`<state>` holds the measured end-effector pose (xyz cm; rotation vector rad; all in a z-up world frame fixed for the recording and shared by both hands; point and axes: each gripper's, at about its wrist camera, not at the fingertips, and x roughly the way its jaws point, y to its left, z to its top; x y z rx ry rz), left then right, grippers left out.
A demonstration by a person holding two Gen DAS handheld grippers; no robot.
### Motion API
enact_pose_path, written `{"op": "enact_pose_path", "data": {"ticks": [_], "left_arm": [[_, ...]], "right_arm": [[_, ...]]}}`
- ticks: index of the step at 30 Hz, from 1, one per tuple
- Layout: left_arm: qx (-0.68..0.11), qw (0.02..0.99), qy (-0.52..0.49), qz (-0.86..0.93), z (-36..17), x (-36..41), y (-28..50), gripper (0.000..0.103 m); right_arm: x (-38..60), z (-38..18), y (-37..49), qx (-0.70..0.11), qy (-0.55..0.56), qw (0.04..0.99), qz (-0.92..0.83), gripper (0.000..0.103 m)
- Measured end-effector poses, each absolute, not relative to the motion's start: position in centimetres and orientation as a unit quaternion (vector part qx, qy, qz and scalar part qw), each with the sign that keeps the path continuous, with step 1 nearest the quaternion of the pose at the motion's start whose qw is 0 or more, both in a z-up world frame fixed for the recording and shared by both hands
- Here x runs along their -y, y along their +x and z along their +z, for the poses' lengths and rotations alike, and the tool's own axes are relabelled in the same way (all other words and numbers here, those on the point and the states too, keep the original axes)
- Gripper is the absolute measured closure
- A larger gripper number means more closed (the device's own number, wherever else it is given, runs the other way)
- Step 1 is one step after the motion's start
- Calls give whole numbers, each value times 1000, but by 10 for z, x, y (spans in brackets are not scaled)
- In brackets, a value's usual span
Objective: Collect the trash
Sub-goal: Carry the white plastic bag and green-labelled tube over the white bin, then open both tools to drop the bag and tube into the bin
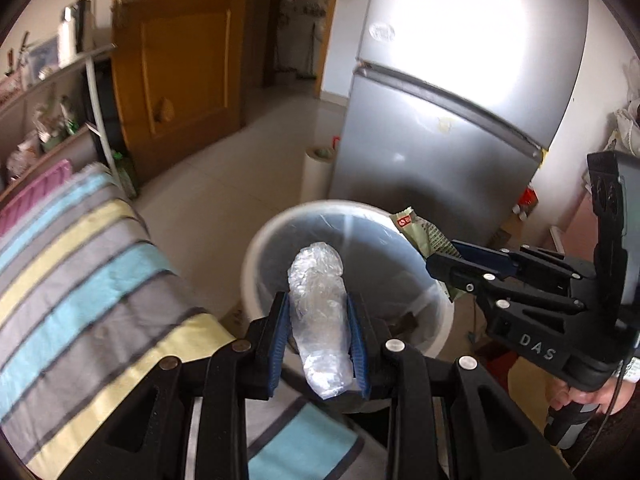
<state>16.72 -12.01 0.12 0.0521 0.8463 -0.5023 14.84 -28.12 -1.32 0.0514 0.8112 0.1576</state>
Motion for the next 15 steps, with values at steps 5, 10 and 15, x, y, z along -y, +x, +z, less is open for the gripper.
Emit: {"op": "enact_pose_path", "data": {"ticks": [5,10,15], "left_arm": [[-437,864,35,-246,-21,144,177,73],[-459,853,45,-243,-36,157,184,73],[-470,849,40,-239,-44,157,187,73]], "right_arm": [[299,-40,163,-429,27,901,54,79],[312,-61,172,-455,33,889,49,78],[316,-75,176,-472,32,880,44,76]]}}
